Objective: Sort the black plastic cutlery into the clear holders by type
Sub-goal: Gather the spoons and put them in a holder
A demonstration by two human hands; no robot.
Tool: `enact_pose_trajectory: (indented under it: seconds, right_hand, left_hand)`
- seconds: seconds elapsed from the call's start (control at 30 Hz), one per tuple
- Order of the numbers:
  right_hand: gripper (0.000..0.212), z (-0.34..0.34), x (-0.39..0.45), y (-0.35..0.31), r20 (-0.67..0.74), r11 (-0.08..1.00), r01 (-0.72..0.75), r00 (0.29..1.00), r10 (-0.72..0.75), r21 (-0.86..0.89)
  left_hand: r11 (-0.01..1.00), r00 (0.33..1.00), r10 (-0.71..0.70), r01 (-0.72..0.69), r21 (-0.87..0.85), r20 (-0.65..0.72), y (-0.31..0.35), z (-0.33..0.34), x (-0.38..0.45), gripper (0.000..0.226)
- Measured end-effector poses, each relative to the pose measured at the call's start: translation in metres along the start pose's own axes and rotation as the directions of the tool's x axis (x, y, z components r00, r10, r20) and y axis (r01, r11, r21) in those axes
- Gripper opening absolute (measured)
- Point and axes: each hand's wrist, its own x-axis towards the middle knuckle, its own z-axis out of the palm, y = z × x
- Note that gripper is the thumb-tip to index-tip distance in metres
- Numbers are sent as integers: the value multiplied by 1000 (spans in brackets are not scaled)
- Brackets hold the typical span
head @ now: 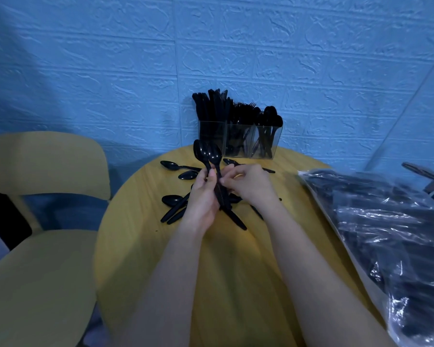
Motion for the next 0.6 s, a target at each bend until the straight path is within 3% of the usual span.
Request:
enact_pose_trajectory:
  seconds: [0.17, 0.33, 0.43, 0.6]
  right_hand:
    - [9, -2, 15, 0, 163, 998, 10, 987, -19, 56]
    - [6, -14, 27, 2, 282, 997, 0, 959, 20, -72]
    - [15, -31, 37, 8, 204, 985, -13, 978, 48, -171]
    - [31, -30, 58, 44, -128, 922, -103, 990, 59, -374]
  left_hand:
    - [999, 998, -36, 34, -41, -55, 2, 1, 1, 25]
    - [997, 990, -72, 69, -21, -121, 0, 0, 4, 24]
    - [997, 987, -70, 65, -40, -142, -1, 0, 4, 26]
    - [992, 979, -87, 67, -111, -184, 0, 1, 5, 22]
